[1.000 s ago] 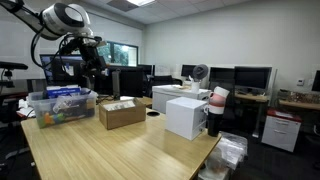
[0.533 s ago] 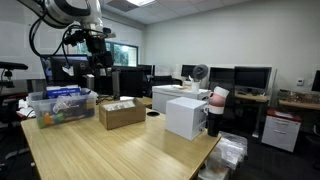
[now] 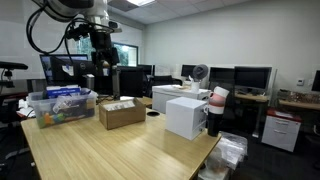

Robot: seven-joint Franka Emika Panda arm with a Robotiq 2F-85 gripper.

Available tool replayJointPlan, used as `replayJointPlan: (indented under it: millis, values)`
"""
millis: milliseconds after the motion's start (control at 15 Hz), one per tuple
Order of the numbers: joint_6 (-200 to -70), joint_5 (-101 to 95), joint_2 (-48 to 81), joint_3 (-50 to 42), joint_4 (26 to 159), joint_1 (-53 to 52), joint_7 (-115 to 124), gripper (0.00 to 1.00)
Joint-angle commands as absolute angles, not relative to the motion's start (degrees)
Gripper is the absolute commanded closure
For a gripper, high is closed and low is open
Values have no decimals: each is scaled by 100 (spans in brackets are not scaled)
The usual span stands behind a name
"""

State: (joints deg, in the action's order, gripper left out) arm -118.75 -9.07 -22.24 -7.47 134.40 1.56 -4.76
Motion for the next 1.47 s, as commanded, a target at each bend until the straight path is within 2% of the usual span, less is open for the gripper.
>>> replayJointPlan:
  millis: [0, 533, 1400]
  values:
    - [-11753, -959, -2355, -736, 13489, 333, -770, 0]
    - [-11824, -1507, -2435, -515, 13697, 543, -320, 0]
    - [-11867, -1271, -2240, -620, 13507, 469, -507, 0]
